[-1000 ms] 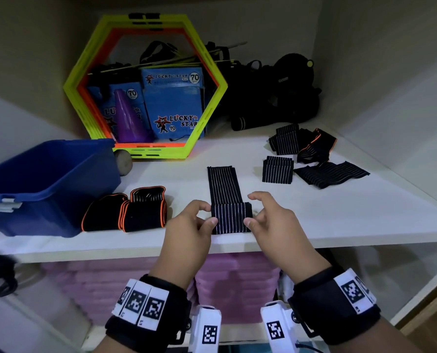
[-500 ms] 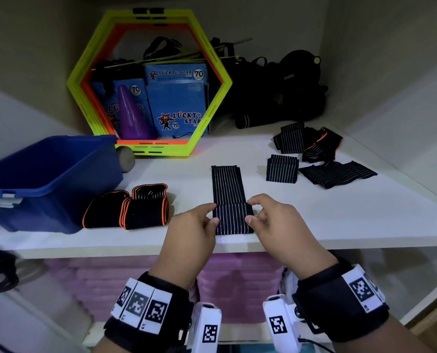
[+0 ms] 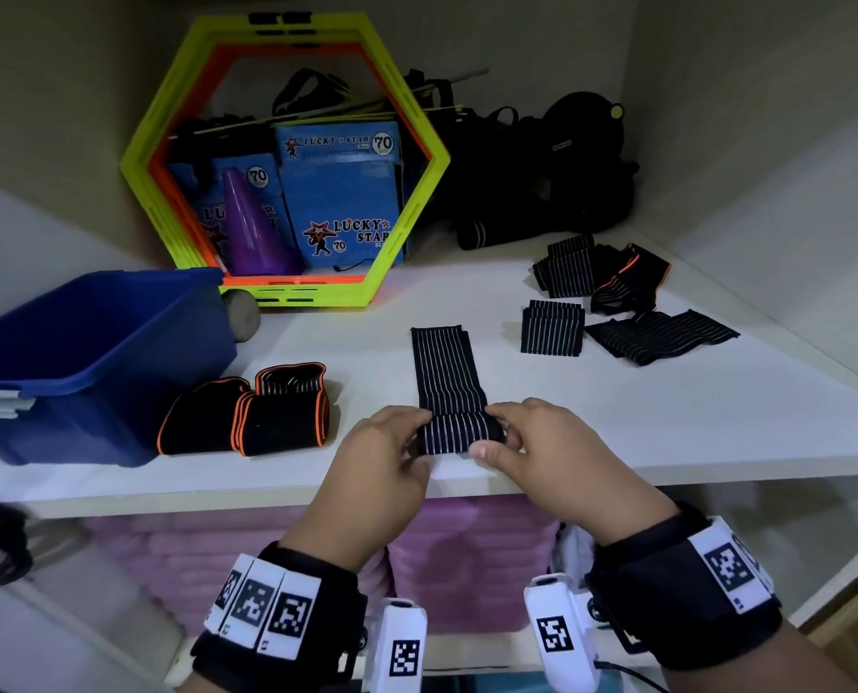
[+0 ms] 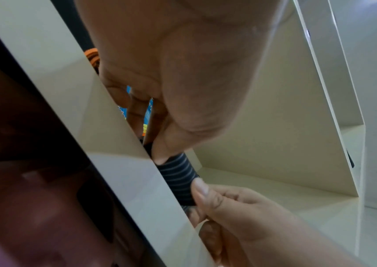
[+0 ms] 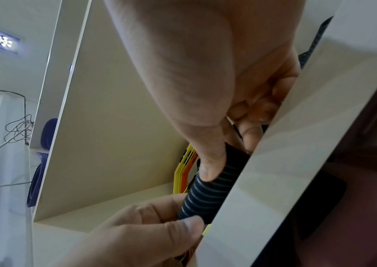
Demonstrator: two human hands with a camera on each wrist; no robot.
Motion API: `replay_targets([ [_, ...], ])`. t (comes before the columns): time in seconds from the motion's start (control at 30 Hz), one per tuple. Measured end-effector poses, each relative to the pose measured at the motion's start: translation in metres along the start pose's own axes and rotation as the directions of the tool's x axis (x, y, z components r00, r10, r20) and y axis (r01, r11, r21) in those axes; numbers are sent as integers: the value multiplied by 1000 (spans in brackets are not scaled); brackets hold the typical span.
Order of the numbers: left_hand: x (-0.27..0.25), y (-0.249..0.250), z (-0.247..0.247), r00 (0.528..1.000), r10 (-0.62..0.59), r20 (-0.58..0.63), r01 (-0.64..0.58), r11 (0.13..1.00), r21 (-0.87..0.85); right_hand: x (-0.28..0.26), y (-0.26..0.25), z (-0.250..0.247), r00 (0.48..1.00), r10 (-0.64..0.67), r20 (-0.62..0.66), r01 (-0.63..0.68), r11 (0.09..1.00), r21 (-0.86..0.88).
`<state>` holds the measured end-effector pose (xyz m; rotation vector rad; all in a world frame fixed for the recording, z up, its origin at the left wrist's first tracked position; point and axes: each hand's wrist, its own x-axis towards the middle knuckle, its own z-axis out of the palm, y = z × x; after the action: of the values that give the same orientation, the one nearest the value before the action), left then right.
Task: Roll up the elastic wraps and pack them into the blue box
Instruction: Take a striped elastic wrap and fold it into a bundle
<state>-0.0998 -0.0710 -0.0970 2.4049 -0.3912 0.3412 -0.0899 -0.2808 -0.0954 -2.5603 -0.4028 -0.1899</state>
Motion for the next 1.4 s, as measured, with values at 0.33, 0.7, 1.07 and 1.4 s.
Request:
replay_targets([
  [0.33, 1, 0, 1, 951, -255, -174, 208, 945, -251, 6, -8, 8, 983, 136, -121, -137, 991, -2],
  [0.7, 9, 1, 3, 987, -74, -144, 72, 997, -21, 12, -10, 10, 973, 138, -183, -131, 990, 53],
  [1.07, 13, 1, -4, 989, -87, 121, 77, 994, 84, 7, -5, -13, 993, 88, 72, -91, 995, 30],
  [1.4, 18, 13, 3, 977, -207, 60, 202, 976, 78, 17, -8, -4, 984, 178, -34, -176, 983, 41],
])
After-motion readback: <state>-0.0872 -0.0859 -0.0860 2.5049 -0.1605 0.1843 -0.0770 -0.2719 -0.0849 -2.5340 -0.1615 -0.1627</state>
